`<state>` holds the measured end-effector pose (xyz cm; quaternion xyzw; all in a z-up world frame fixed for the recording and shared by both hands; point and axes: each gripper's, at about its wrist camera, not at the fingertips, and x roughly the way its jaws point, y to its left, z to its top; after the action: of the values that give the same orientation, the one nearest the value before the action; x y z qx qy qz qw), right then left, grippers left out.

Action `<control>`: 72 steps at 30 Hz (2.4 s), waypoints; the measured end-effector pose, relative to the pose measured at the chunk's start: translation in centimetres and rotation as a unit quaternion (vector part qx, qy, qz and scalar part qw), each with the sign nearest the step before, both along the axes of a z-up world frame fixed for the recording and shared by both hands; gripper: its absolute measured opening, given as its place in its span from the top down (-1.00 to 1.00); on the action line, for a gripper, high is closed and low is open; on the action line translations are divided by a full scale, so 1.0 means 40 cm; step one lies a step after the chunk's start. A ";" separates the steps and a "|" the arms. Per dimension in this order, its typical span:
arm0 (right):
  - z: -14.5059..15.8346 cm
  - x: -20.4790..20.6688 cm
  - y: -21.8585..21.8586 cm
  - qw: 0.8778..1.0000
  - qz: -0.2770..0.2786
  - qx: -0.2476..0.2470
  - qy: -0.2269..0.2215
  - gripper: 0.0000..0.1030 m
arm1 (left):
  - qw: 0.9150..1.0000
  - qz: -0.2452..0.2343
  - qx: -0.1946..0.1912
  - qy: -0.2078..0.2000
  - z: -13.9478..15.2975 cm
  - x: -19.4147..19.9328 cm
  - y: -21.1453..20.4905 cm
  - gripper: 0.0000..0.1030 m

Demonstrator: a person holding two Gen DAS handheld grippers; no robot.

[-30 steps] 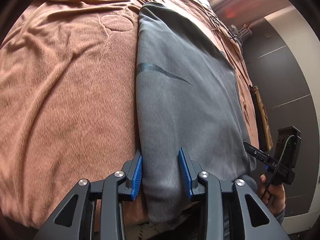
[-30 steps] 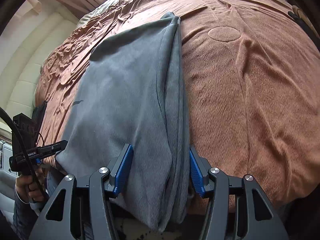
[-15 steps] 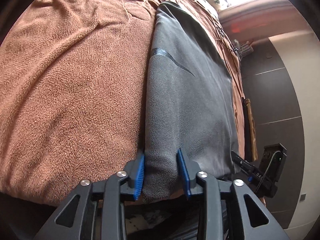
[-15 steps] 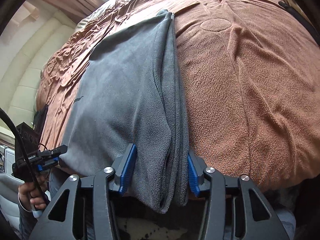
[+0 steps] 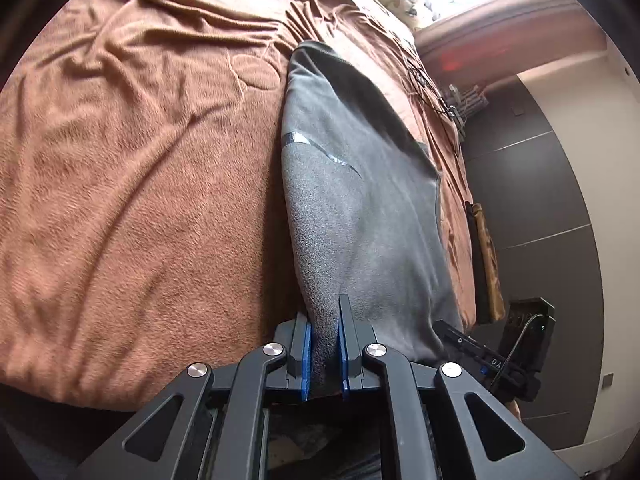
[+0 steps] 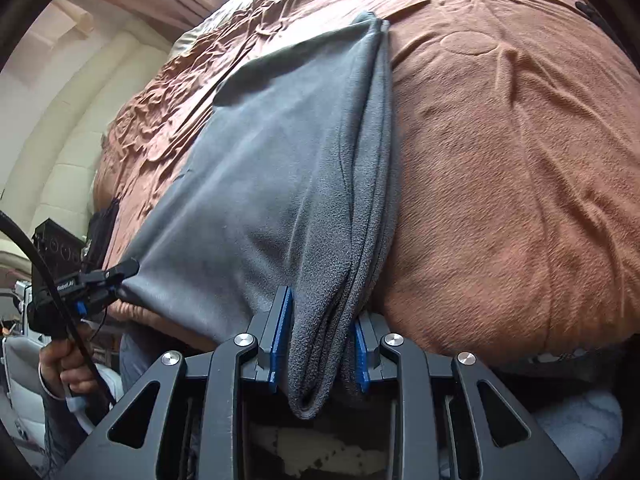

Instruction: Fold small clothes

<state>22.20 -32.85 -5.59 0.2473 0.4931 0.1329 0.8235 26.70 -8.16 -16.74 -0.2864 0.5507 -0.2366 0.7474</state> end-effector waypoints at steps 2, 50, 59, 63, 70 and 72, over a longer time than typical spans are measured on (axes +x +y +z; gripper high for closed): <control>-0.003 -0.006 0.014 1.000 0.014 0.013 0.001 0.52 | 1.000 -0.001 0.006 -0.003 0.011 0.000 0.017 0.80; -0.106 0.353 -0.112 0.992 -0.031 0.120 -0.001 0.07 | 0.999 -0.023 0.035 0.021 -0.087 0.430 -0.026 0.16; -0.128 0.399 -0.134 0.990 -0.027 0.141 -0.006 0.14 | 0.999 -0.031 0.032 0.016 -0.093 0.536 -0.061 0.27; -0.137 0.414 -0.142 0.988 -0.028 0.151 -0.013 0.19 | 0.999 -0.034 0.032 0.014 -0.098 0.573 -0.074 0.31; -0.149 0.428 -0.154 0.988 -0.037 0.149 -0.015 0.46 | 0.999 -0.031 0.030 0.002 -0.106 0.635 -0.100 0.37; -0.141 0.428 -0.148 0.990 -0.036 0.137 -0.012 0.62 | 0.999 -0.029 0.032 0.002 -0.106 0.643 -0.106 0.54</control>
<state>39.32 -38.79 -11.24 0.3736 0.4507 0.1725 0.7922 52.44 -12.38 -20.99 -0.2465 0.5677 -0.2399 0.7479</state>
